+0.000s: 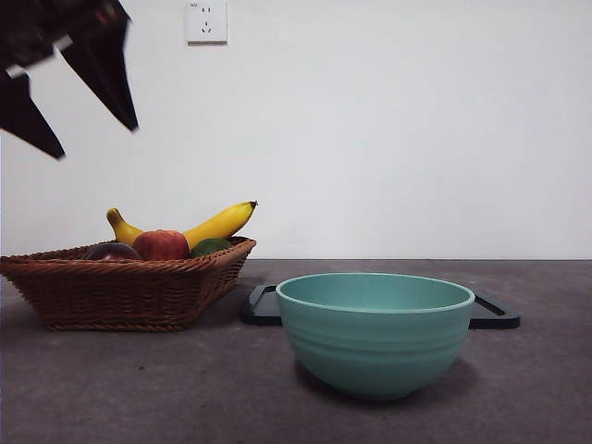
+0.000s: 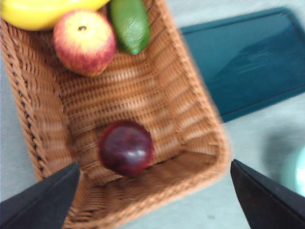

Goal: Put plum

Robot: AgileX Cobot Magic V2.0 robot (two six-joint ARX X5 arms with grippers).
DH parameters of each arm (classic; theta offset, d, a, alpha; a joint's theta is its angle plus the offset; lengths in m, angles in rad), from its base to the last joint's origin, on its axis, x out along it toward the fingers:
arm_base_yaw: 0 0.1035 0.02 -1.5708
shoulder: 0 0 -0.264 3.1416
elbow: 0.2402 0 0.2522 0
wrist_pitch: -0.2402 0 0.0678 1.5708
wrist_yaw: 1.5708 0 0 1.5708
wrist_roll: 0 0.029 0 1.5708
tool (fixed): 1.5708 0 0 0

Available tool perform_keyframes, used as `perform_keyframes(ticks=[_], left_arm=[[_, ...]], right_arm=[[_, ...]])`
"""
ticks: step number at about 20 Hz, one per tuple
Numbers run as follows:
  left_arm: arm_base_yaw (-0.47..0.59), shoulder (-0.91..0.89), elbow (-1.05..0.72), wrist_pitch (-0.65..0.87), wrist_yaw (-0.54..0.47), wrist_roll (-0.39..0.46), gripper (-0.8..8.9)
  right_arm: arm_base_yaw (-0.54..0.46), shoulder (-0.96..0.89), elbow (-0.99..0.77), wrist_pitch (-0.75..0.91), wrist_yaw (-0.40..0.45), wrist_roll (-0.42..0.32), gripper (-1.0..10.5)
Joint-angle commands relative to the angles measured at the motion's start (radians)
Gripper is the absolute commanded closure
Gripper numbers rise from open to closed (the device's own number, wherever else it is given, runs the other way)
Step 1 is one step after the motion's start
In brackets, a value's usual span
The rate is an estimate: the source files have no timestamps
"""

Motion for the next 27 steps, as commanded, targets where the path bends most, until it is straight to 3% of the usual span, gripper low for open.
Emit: perform_keyframes(ticks=[1, 9, 21, 27], left_arm=[[-0.015, 0.083, 0.038, 0.006, -0.033, 0.014, 3.18], [-0.038, 0.258, 0.041, 0.071, -0.07, 0.037, 3.18], [-0.054, 0.379, 0.041, 0.112, -0.109, 0.087, 3.22], [-0.054, 0.379, 0.041, 0.116, -0.109, 0.087, 4.68]], right_arm=[[0.003, 0.005, 0.019, 0.01, -0.003, 0.011, 5.5], [0.003, 0.005, 0.019, 0.01, -0.003, 0.011, 5.5], [0.003, 0.005, 0.019, 0.01, -0.003, 0.011, 5.5], [0.003, 0.005, 0.019, 0.01, -0.003, 0.011, 5.5]])
